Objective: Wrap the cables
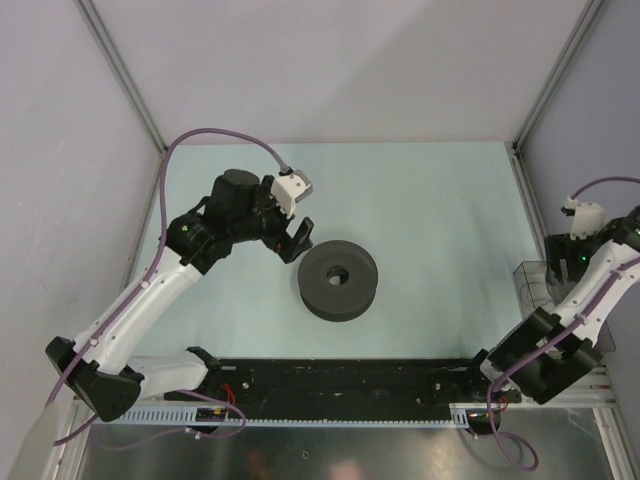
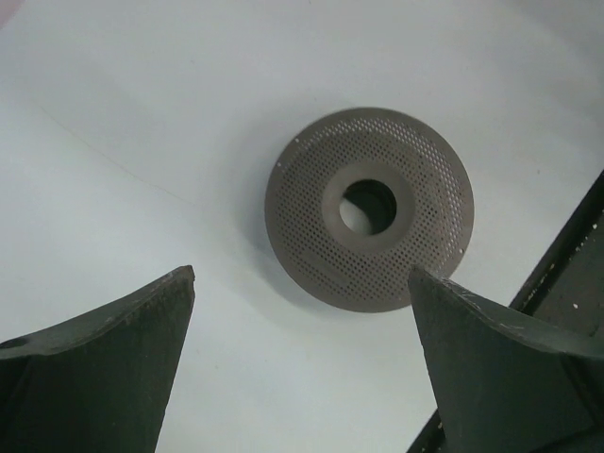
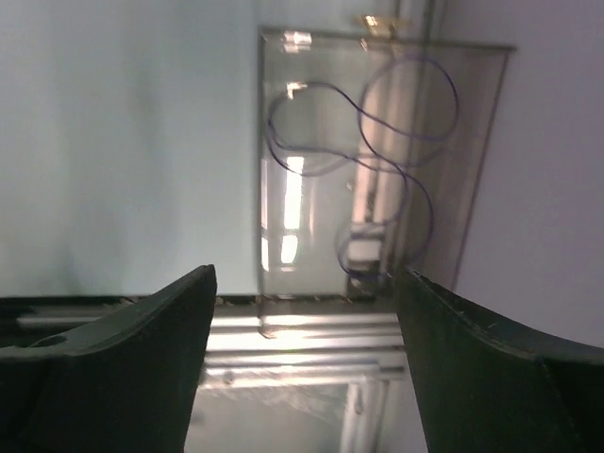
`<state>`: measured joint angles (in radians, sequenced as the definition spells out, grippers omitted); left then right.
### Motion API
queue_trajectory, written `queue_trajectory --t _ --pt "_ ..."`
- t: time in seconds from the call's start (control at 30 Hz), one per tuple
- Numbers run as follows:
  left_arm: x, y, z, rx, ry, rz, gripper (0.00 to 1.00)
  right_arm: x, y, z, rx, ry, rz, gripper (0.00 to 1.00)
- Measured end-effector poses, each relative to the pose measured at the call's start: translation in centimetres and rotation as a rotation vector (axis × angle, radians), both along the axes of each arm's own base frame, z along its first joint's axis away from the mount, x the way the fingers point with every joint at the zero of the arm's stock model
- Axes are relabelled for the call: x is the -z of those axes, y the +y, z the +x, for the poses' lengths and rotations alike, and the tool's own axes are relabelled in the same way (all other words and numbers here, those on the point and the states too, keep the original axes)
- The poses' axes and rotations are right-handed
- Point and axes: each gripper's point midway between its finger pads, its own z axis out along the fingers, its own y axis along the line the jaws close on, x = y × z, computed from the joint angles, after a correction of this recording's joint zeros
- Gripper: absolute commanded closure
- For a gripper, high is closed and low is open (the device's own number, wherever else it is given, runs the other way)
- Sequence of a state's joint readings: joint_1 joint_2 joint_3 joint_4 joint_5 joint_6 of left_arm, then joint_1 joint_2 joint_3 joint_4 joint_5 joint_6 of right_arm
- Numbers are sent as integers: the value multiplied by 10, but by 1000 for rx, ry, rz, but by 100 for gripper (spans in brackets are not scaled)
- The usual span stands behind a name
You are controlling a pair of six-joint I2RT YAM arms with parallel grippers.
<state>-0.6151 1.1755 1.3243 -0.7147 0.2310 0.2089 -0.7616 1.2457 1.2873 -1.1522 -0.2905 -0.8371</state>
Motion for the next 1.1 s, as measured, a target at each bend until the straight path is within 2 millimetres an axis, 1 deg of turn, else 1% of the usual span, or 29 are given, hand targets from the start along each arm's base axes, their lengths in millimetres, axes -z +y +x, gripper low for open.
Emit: queue_trajectory --t 0.07,0.17,0.23,0.3,0.37,0.5,0.63,0.7,0.77,0.9,1.0,1.1 --pt "9 1 -3 -1 29 7 1 9 -20 -13 -16 47 -24 26" --pt "21 2 -7 -1 64 12 1 22 -40 -24 -70 106 -45 32" --pt "24 2 -10 5 84 9 1 30 -47 -25 -114 136 -51 37" --pt "23 1 -11 14 87 3 1 40 -54 -26 -152 171 -54 44" --pt "23 -1 -12 23 92 -1 1 50 -60 -25 -166 201 -49 48" --pt "25 -2 -12 27 101 -1 1 72 -75 -26 -117 257 -15 56" --pt "28 -3 -11 20 112 0 0 86 -89 -29 -3 265 3 57" --pt "29 -3 -10 15 119 -1 1 93 -91 -31 45 261 7 57" --pt "29 -3 -10 8 126 -4 1 106 -90 -35 89 266 18 55" --pt "30 -2 -9 -14 132 -6 1 131 -79 -45 161 285 59 53" --pt "30 -1 -7 -27 132 -8 0 142 -72 -50 210 279 67 50" --pt "29 -1 -7 -28 132 -9 1 148 -70 -53 257 263 53 46"
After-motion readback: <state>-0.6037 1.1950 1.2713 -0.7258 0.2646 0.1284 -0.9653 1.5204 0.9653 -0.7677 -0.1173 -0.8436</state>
